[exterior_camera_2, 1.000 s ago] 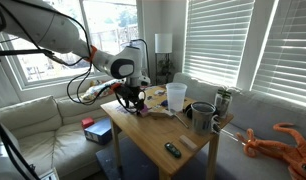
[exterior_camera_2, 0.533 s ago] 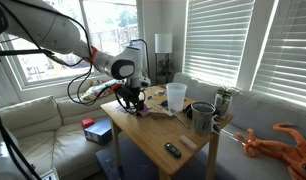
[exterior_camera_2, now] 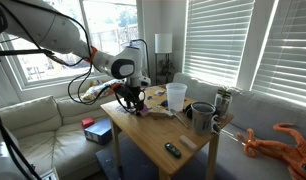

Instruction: Stack all the wooden blocks forming a square on top of the wooden block on the left, pick up the purple ball and put it in the clear frost cold cup

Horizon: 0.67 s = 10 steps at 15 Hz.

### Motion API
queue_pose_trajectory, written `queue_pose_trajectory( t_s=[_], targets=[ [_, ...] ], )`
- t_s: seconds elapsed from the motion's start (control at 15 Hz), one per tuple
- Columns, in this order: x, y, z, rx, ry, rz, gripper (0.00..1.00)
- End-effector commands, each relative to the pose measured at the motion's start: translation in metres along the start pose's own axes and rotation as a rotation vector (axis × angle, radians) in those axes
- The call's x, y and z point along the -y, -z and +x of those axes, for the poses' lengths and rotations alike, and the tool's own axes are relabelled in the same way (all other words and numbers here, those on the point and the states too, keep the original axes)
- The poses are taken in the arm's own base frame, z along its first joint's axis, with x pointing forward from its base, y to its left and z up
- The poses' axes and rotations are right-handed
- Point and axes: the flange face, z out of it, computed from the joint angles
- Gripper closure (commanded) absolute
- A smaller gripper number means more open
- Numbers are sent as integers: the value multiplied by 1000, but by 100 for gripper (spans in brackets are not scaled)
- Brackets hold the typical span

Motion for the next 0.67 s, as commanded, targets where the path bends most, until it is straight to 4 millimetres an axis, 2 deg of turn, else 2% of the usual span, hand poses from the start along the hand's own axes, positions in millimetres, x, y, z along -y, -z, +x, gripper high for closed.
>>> queue_pose_trajectory(
  t_s=[0.0,0.2,0.4,0.47,0.53,0.6],
  targets=[
    [1,17,-17,-5,5,-30,44],
    [7,40,-34,-21,102,-77,73],
    [11,63,-41,-34,166,-122,90],
    [11,68,-40,-48,164,-125,49],
    [11,70,-38,-60,138,-120,54],
    [11,70,-36,-66,124,-113,53]
  ],
)
